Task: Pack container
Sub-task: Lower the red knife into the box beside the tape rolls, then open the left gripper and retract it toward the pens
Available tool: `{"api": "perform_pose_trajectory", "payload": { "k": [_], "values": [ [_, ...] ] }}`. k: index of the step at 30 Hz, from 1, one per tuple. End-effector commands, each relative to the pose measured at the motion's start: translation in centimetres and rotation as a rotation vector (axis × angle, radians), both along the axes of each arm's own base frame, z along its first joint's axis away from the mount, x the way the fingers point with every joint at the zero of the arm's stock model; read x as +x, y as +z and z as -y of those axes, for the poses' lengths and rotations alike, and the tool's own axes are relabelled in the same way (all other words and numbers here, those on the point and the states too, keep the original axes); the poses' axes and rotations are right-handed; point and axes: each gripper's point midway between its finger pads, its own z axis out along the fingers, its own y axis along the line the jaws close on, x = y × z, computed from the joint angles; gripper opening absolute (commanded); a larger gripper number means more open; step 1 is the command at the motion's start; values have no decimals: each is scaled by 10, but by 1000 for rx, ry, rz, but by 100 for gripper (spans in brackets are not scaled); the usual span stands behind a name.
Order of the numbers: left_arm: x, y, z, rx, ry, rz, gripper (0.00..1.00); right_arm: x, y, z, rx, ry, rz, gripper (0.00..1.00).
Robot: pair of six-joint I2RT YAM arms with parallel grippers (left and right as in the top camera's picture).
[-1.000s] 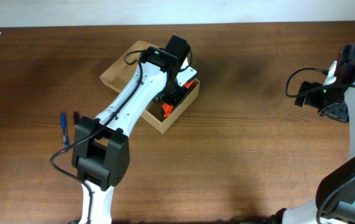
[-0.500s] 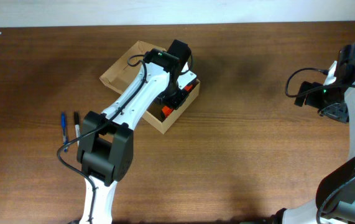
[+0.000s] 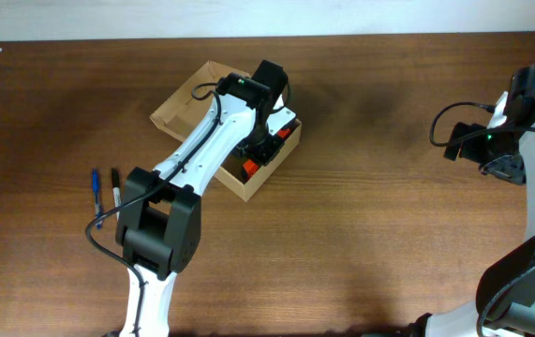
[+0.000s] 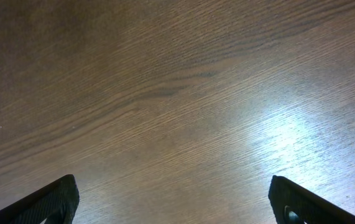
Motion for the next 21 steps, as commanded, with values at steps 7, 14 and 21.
{"api": "perform_pose_trajectory", "payload": {
  "k": [7,14,21],
  "values": [
    [11,19,0,14,7,47,26,0,-3,0,9,-9,-5,99],
    [17,30,3,-1,7,74,30,0,-3,0,8,-9,-5,99],
    [16,30,3,1,7,71,28,0,-3,0,9,-10,-5,99]
  ]
}}
